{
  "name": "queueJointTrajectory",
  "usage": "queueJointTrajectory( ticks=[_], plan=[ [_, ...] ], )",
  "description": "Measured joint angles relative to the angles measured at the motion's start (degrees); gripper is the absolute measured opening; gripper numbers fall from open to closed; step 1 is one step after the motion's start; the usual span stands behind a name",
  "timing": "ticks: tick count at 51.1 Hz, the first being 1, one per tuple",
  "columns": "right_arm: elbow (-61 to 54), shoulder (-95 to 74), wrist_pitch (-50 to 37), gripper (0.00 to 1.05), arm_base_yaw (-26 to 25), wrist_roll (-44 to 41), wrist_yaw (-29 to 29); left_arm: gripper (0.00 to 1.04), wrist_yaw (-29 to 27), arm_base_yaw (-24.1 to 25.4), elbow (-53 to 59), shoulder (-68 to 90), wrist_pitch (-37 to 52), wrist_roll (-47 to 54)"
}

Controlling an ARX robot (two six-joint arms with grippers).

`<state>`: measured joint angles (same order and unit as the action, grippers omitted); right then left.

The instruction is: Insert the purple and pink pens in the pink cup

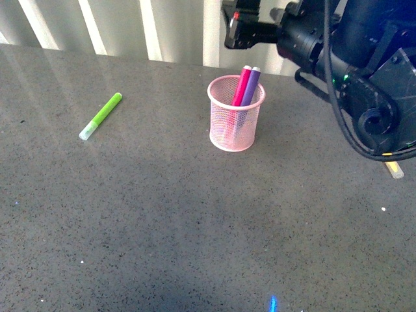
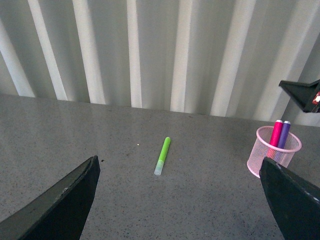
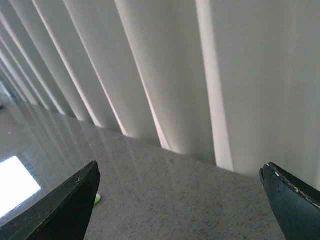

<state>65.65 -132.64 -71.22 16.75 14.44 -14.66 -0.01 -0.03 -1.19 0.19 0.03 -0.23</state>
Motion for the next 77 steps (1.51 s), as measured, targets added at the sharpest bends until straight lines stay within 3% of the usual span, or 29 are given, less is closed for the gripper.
queueJointTrajectory(
  ticks=[15,24,32,41,44,48,51,57,71,77],
  plan=[
    [-11.2,18.5,-0.5,0.98,-2.8,-7.5,12.7,0.98,0.0,0.0,0.0,0.0,0.0,0.0],
    [-26.3,37.4,-5.2,0.98,-3.7,-19.8,18.6,0.98,0.0,0.0,0.0,0.0,0.0,0.0],
    [-42.7,53.4,-8.1,0.98,-3.5,-30.9,18.4,0.98,0.0,0.0,0.0,0.0,0.0,0.0],
    [-58.3,69.0,-1.9,0.97,-6.8,-32.6,19.6,0.98,0.0,0.0,0.0,0.0,0.0,0.0],
    [-60.8,76.2,8.3,0.9,-8.7,-28.6,20.8,0.98,0.0,0.0,0.0,0.0,0.0,0.0],
    [-64.3,87.9,24.2,0.77,-13.9,-22.7,16.0,0.98,0.0,0.0,0.0,0.0,0.0,0.0],
    [-64.6,95.4,34.3,0.69,-15.8,-19.7,15.6,0.98,0.0,0.0,0.0,0.0,0.0,0.0],
    [-64.6,108.1,47.1,0.51,-16.5,-16.5,14.9,0.98,0.0,0.0,0.0,-0.1,0.0,0.0],
    [-64.6,116.6,55.1,0.03,-16.6,-15.0,14.8,0.98,0.0,0.0,0.0,-0.1,0.0,0.0],
    [-64.6,119.5,57.9,0.03,-16.6,-15.0,14.8,0.98,0.0,0.0,0.0,-0.1,0.0,0.0]
  ],
)
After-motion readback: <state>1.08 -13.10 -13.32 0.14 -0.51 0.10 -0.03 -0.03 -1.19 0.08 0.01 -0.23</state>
